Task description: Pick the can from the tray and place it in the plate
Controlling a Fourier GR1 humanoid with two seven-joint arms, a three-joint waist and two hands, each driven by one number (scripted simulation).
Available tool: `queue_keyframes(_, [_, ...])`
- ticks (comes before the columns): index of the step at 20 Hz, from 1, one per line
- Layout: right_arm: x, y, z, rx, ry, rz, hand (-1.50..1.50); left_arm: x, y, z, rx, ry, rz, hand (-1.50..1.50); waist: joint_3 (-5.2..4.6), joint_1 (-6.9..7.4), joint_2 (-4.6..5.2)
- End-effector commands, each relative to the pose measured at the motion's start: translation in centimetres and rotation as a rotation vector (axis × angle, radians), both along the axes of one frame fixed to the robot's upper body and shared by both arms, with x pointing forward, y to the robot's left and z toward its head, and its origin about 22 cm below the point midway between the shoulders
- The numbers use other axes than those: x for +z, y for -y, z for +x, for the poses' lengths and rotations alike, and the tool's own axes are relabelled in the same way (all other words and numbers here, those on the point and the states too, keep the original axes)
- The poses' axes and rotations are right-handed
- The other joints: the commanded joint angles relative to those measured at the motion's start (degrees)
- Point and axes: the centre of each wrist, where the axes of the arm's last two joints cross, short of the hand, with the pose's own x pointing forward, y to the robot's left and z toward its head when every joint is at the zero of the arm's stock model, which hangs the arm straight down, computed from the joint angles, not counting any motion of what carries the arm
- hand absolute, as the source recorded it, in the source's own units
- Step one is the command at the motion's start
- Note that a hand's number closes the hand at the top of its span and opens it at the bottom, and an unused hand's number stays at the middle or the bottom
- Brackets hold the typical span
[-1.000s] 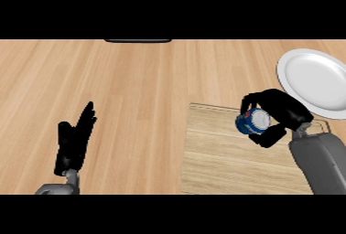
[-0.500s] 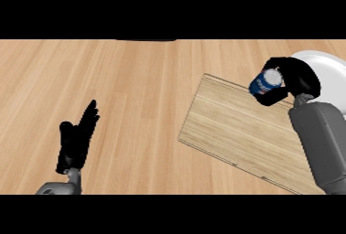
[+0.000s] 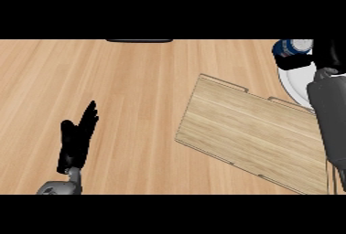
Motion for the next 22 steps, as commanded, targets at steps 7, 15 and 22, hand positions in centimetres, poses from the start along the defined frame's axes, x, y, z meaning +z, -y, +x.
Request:
queue_keyframes(7, [0.9, 7.9, 0.3, -0.187, 0.029, 0.092, 1.50, 0.6, 0.9, 0.8, -0.018, 0.019, 0.004, 0.00, 0.04, 0.06, 0.17])
queue_keyframes(15, [0.1, 11.7, 0.3, -0.261, -0.050, 0.070, 1.50, -0.5, 1.4, -2.5, -0.026, 0.005, -0.021, 0.00, 0.09, 1.52, 0.49])
queue_keyframes(22, [-5.0, 14.4, -2.3, -0.230, -0.245, 0.150, 1.50, 0.0, 0.0, -0.6, -0.043, 0.019, 0.006, 0.00, 0.16, 1.53, 0.84])
